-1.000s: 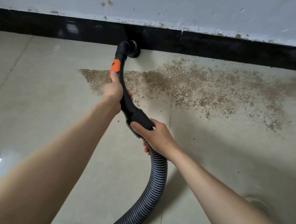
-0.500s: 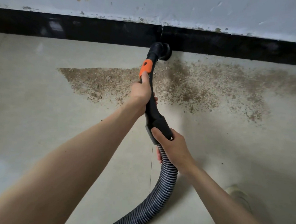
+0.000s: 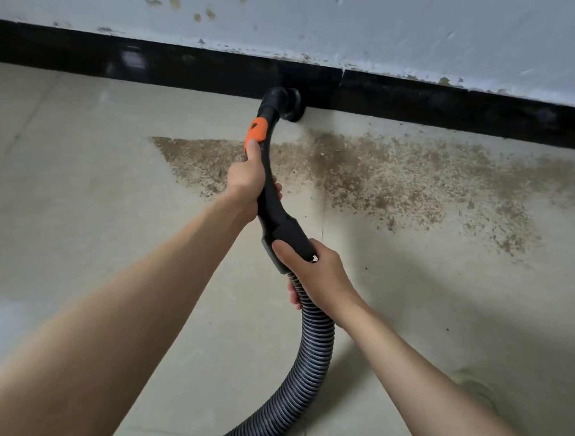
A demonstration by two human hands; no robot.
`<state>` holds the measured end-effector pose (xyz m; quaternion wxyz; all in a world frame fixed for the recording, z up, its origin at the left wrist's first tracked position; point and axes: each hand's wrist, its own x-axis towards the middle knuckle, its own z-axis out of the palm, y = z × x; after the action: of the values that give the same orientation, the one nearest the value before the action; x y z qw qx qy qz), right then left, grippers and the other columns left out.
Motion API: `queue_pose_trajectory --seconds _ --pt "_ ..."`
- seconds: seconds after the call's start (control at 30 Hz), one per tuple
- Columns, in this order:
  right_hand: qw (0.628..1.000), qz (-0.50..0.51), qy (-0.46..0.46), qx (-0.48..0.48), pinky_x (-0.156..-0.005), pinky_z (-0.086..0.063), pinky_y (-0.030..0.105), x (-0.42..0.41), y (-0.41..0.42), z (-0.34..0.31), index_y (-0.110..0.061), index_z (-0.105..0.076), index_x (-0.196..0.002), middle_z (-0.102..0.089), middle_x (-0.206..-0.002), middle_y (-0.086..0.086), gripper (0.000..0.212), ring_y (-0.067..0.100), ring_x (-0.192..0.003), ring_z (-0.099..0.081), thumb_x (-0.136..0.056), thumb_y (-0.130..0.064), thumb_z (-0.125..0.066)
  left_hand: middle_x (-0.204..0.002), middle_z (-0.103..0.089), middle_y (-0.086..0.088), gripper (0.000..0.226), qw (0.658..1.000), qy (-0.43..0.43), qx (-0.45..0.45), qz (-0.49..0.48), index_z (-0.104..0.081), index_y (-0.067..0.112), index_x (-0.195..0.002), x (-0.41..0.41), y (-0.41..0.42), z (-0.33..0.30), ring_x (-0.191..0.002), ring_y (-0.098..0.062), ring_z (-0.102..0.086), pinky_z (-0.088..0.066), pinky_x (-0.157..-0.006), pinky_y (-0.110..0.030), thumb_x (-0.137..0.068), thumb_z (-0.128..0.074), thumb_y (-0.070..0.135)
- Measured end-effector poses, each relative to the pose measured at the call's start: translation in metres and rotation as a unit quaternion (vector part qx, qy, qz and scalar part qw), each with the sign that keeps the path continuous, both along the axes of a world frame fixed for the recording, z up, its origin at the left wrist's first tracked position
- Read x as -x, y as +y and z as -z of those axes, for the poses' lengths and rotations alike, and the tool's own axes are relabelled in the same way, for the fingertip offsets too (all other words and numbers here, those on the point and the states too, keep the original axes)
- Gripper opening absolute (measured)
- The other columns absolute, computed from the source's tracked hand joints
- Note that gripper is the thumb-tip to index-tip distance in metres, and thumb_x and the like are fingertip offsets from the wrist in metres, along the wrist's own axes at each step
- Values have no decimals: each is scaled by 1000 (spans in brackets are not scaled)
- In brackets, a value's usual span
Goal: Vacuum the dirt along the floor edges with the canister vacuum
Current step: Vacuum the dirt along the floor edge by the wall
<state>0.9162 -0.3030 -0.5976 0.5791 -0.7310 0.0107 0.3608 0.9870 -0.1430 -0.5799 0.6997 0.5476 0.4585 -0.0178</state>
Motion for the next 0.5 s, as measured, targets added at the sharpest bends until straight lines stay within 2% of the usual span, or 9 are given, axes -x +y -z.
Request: queue_pose_trajectory --seconds 0.1,0.3,0.4,0.5 --pt "999 -45 -2 6 -42 -45 25 2 29 -7 -14 -54 -81 -57 -52 -2 42 16 -41 -53 -78 -51 -74 -49 -51 -6 55 999 -17 -2 -49 -52 5 -89 20 34 -8 -37 -18 -50 -46 -45 -24 -96 -39 58" --pt "988 -154 -9 28 -43 -47 25 22 85 -24 -18 -56 -80 -60 -57 -2 57 14 -41 -57 -58 -69 -68 -45 -47 -3 52 990 -9 -12 -144 -49 10 -82 74 96 -19 -37 -18 -47 -42 -48 -26 -95 -40 60" --pt "976 -208 -36 50 -41 -46 22 33 110 -32 -18 -54 -82 -62 -58 -2 59 12 -40 -58 -58 -71 -65 -55 -49 -6 51 980 7 -24 -196 -48 10 -81 97 121 -27 -42 -20 -48 -43 -48 -26 -94 -41 59" --pt "964 -250 -60 73 -40 -46 21 43 128 -39 -18 -52 -83 -63 -60 -1 60 11 -39 -59 -61 -74 -62 -50 -48 -5 52 973 32 -25 -226 -48 10 -80 114 139 -32 -37 -18 -46 -41 -45 -24 -94 -40 59"
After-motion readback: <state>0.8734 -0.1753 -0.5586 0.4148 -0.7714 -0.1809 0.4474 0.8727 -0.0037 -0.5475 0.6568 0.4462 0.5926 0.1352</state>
